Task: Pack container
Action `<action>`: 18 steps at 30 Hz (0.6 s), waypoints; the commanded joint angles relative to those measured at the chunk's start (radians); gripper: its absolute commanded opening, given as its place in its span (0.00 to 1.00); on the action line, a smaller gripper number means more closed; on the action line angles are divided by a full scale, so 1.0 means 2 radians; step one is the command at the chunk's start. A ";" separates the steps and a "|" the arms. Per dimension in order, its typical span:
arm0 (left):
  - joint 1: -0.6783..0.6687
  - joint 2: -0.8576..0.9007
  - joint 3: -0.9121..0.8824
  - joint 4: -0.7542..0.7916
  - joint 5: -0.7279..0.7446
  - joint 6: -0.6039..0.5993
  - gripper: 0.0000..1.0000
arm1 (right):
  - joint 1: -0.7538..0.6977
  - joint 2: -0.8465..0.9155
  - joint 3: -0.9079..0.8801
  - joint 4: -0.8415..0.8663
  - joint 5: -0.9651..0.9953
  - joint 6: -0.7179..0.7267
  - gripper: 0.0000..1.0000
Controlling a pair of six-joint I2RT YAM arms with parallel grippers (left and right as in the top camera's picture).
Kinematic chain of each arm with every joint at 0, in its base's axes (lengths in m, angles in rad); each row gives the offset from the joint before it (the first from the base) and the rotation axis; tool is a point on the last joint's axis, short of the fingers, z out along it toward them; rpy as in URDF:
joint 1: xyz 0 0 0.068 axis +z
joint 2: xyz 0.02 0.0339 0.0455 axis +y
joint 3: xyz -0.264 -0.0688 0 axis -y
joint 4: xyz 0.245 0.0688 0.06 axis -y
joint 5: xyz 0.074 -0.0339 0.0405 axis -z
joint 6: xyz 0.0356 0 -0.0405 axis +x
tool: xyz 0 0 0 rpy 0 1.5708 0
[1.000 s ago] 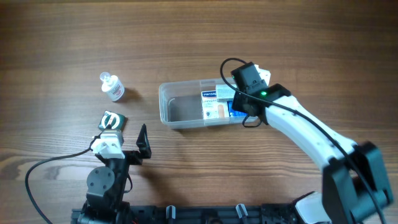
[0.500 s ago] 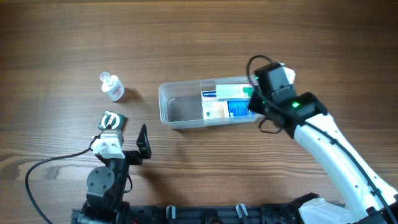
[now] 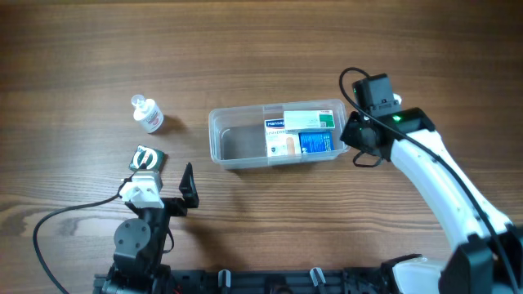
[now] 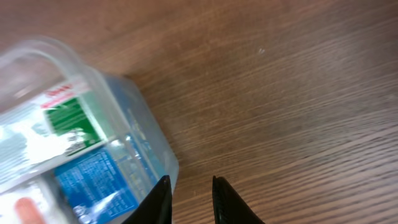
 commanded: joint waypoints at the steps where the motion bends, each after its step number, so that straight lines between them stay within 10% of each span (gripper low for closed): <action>1: -0.004 0.000 -0.001 0.000 -0.008 -0.001 0.99 | -0.001 0.031 -0.001 0.008 -0.030 -0.004 0.22; 10: -0.004 0.000 -0.001 -0.001 -0.008 -0.001 1.00 | -0.001 0.011 -0.001 -0.012 -0.041 -0.022 0.16; 18: -0.004 0.000 -0.001 0.000 -0.008 -0.001 1.00 | -0.072 -0.060 -0.001 -0.003 -0.034 -0.051 0.38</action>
